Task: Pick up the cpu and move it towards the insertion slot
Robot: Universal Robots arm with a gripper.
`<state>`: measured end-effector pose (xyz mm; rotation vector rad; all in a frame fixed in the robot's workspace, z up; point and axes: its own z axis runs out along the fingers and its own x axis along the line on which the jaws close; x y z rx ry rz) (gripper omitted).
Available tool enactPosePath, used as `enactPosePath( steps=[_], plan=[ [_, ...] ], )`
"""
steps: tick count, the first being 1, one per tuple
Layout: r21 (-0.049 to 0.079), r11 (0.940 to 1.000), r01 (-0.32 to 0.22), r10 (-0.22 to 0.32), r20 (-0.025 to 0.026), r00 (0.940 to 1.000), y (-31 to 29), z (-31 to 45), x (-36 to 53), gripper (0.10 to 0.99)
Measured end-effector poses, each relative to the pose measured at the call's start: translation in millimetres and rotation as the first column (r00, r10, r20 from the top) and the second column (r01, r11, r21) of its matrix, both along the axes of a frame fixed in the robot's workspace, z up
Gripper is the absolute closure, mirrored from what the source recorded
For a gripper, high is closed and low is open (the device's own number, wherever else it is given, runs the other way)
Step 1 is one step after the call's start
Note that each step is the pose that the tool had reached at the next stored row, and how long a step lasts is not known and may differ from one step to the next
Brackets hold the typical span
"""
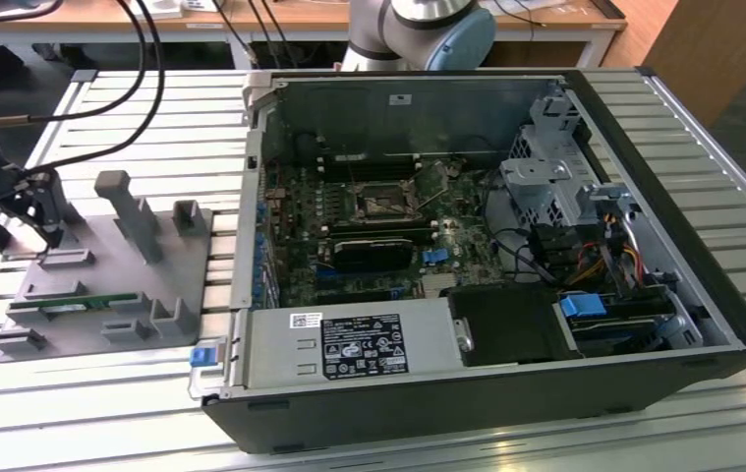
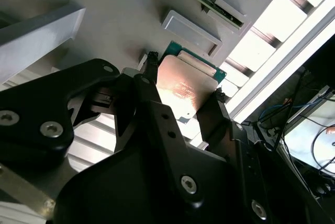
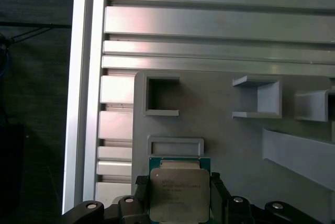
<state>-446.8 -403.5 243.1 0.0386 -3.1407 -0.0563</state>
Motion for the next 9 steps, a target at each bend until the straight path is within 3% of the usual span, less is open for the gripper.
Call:
enactPosePath(
  steps=[9],
  plan=[
    [0.000, 1.0000, 0.000, 0.000, -0.0001, 1.0000, 0.0, 2.9, 0.0, 0.541]
  ],
)
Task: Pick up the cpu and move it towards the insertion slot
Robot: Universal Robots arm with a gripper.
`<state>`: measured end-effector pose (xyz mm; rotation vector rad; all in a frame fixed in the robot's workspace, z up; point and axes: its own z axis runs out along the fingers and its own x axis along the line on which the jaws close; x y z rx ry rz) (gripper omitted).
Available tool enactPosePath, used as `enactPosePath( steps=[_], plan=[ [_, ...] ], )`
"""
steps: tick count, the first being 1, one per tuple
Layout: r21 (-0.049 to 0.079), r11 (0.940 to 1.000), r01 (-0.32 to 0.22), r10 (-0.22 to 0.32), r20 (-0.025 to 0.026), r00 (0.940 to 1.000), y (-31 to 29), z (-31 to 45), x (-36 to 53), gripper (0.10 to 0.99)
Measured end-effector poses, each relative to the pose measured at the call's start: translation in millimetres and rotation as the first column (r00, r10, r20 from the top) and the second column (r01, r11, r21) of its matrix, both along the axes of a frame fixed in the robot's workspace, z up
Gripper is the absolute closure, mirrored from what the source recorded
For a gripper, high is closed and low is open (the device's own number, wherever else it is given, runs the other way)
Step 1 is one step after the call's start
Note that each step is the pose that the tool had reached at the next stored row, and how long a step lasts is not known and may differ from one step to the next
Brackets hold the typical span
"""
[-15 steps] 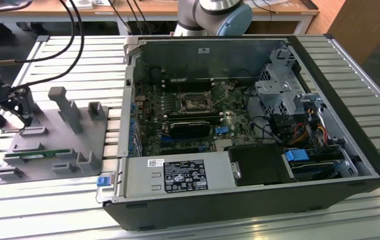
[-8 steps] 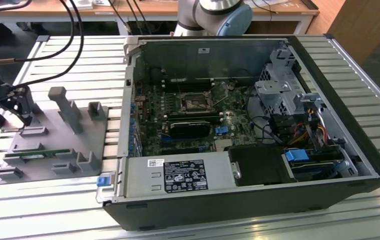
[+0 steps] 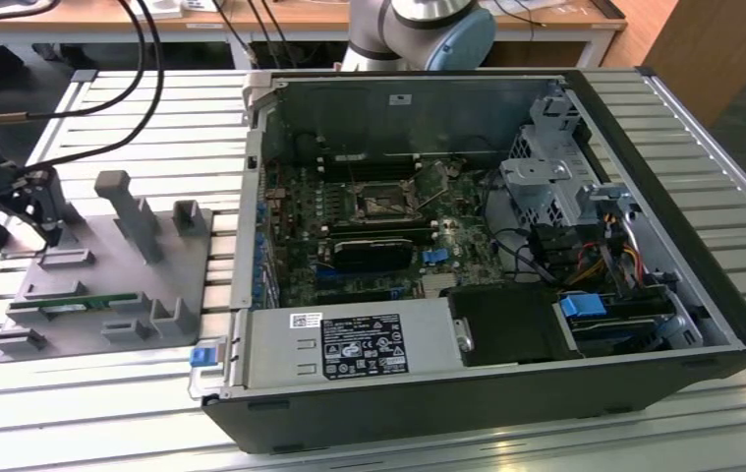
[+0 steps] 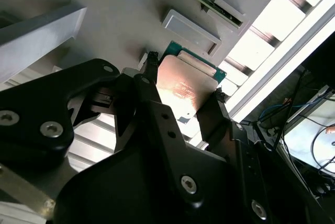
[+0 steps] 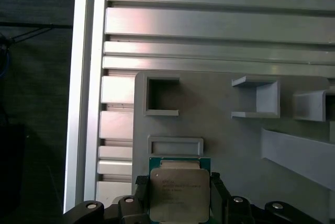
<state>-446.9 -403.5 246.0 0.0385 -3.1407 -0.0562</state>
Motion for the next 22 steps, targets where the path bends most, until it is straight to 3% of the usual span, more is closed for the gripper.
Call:
enactPosePath(
  steps=[22],
  plan=[
    [0.000, 1.0000, 0.000, 0.000, -0.0001, 1.0000, 0.2, 7.2, 0.0, 0.541]
  ],
)
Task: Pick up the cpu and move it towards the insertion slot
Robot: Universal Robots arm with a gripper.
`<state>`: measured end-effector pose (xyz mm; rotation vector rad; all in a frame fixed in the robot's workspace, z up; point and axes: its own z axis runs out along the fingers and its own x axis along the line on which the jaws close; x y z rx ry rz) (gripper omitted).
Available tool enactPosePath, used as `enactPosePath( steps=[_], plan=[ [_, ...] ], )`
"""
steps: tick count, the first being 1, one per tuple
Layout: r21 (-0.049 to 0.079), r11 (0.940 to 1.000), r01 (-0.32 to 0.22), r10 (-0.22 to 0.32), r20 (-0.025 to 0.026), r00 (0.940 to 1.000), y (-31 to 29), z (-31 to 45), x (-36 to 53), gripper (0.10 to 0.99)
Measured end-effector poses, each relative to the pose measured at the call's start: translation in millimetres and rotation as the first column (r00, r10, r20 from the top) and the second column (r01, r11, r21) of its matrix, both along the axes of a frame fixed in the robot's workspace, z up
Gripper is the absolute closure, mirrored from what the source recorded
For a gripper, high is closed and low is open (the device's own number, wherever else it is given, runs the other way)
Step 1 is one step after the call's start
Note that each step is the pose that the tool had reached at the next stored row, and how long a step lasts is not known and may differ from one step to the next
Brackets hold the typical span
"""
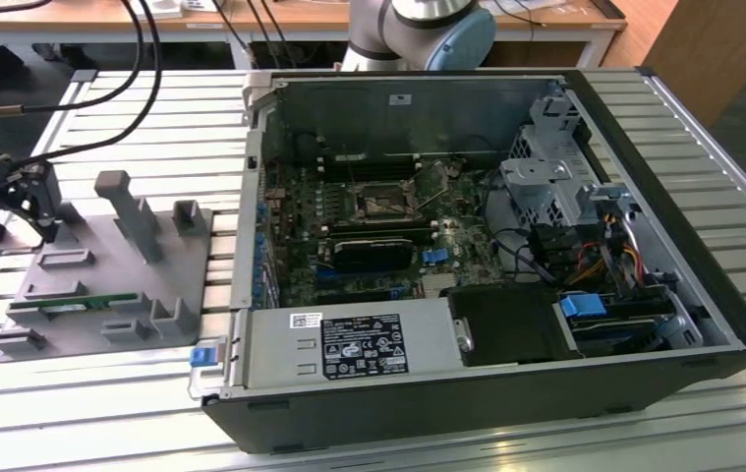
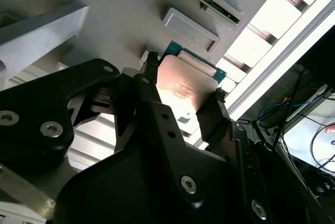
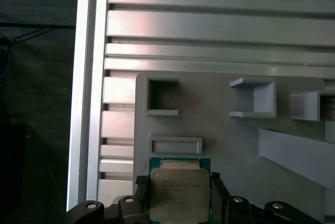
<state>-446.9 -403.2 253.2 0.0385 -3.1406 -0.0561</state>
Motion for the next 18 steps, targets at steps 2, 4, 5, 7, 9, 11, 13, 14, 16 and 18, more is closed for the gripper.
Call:
enactPosePath(
  steps=[2, 4, 5, 7, 9, 11, 13, 14, 16, 18],
  plan=[
    [0.000, 1.0000, 0.000, 0.000, 0.0000, 1.0000, 0.1, 1.5, 0.0, 0.541],
    [0.000, 1.0000, 0.000, 0.000, 0.0000, 1.0000, 0.2, 3.0, 0.0, 0.541],
    [0.000, 1.0000, 0.000, 0.000, 0.0001, 1.0000, 0.3, 3.8, 0.0, 0.541],
    [0.000, 1.0000, 0.000, 0.000, 0.0001, 1.0000, 0.4, 5.2, 0.0, 0.541],
    [0.000, 1.0000, 0.000, 0.000, 0.0001, 1.0000, 0.5, 6.4, 0.0, 0.541],
    [0.000, 1.0000, 0.000, 0.000, 0.0001, 1.0000, 0.5, 7.6, 0.0, 0.541],
    [0.000, 1.0000, 0.000, 0.000, 0.0001, 1.0000, 0.6, 8.6, 0.0, 0.541],
    [0.000, 1.0000, 0.000, 0.000, 0.0002, 1.0000, 0.6, 9.1, 0.0, 0.541],
    [0.000, 1.0000, 0.000, 0.000, 0.0001, 1.0000, 0.6, 10.1, 0.0, 0.541],
    [0.000, 1.0000, 0.000, 0.000, 0.0000, 1.0000, 0.7, 11.2, 0.0, 0.541]
  ],
)
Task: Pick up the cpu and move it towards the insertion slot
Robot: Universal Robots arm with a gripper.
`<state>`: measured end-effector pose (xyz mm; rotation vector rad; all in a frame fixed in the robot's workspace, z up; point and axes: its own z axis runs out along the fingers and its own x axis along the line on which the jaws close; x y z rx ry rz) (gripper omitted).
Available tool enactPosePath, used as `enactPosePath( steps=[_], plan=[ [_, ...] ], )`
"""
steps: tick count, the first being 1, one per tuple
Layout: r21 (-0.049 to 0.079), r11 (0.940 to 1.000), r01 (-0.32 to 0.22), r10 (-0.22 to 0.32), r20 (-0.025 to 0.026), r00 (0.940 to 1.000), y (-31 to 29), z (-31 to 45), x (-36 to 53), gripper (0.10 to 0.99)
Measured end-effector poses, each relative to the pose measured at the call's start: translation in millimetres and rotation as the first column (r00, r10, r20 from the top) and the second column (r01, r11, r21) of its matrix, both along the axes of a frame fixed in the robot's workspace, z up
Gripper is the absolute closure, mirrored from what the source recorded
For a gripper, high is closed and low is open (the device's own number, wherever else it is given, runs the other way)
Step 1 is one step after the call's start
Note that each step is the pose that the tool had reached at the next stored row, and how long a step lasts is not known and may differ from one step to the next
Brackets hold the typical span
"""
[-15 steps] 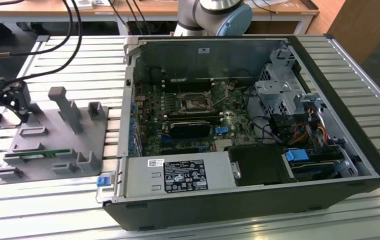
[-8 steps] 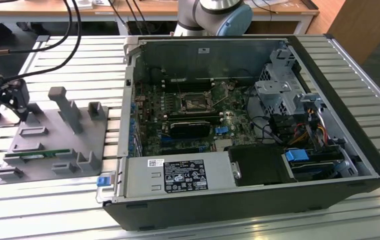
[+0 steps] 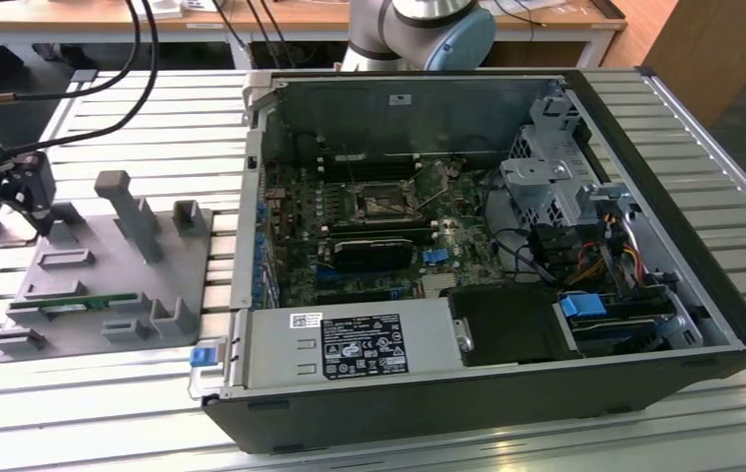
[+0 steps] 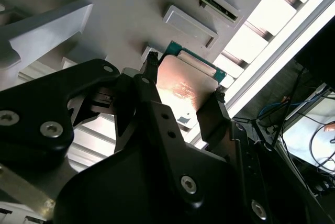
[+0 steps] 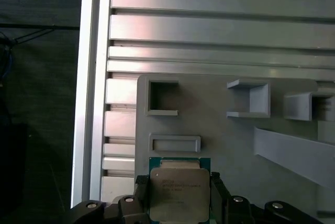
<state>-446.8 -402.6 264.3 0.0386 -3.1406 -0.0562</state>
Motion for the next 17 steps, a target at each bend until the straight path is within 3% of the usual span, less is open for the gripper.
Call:
enactPosePath(
  steps=[17],
  plan=[
    [0.000, 1.0000, 0.000, 0.000, -0.0001, 1.0000, 0.7, 7.4, 0.0, 0.541]
  ],
)
